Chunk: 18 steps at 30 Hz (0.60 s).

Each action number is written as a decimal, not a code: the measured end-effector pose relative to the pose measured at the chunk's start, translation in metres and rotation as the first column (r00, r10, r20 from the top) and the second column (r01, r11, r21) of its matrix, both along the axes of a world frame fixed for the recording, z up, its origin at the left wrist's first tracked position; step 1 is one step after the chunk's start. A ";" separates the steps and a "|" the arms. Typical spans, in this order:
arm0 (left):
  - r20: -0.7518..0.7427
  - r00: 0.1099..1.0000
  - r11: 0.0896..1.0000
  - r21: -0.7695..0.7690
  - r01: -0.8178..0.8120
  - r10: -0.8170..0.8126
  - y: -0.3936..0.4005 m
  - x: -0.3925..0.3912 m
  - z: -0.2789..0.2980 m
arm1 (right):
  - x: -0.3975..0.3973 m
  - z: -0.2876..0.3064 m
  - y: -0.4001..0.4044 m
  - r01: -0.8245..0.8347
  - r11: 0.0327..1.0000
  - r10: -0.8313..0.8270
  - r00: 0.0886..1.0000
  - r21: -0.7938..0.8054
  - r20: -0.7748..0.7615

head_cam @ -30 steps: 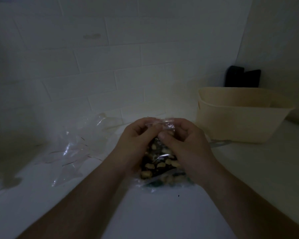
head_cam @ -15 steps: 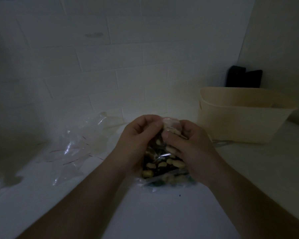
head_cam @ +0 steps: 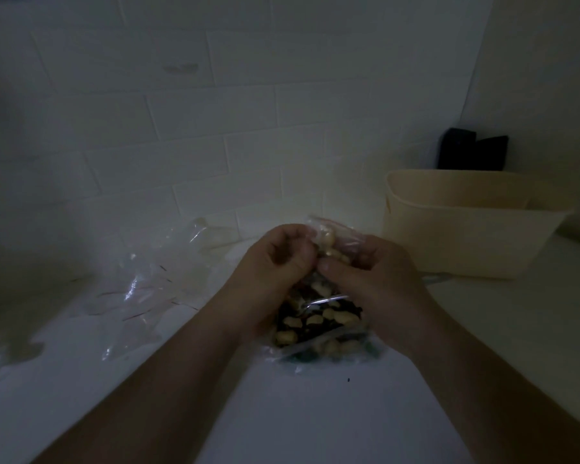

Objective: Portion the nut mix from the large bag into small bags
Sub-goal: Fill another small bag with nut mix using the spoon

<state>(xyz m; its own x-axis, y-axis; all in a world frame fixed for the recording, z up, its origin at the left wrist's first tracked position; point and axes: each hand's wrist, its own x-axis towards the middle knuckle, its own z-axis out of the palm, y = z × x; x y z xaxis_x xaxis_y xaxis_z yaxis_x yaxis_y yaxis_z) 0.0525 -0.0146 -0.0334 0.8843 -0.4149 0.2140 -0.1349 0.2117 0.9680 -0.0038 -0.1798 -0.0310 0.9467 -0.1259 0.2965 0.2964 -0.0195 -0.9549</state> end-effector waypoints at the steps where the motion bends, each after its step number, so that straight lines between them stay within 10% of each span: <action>1: 0.026 0.999 0.998 0.057 0.038 -0.039 0.000 -0.001 -0.001 | 0.000 0.001 -0.002 0.009 1.000 -0.009 1.000 0.008 0.011; 18: 0.097 0.995 0.983 0.183 -0.011 -0.007 -0.003 -0.003 -0.002 | 0.004 0.004 -0.001 0.136 0.988 -0.135 0.991 0.080 -0.009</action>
